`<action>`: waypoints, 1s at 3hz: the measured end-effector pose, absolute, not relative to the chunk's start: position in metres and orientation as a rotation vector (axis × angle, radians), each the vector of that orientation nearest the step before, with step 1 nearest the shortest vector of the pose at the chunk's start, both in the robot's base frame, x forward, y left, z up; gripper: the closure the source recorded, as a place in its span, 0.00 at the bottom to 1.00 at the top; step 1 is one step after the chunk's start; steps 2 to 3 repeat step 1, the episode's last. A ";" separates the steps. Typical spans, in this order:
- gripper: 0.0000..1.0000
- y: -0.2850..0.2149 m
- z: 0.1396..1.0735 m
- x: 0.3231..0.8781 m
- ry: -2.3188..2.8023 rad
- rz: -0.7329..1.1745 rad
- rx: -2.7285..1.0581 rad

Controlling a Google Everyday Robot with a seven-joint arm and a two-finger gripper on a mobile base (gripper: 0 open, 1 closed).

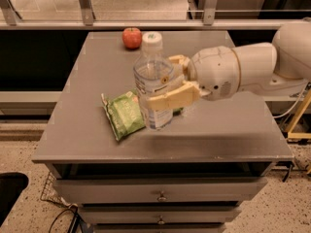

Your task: Pick blue plastic bottle

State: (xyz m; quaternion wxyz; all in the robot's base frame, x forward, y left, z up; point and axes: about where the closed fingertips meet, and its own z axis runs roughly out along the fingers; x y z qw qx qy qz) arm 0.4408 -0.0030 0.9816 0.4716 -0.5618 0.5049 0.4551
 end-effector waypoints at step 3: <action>1.00 -0.008 1.020 0.448 1.228 1.089 -1.402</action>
Offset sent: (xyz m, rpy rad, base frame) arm 0.0000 0.0000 0.0000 0.0000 0.0000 0.0000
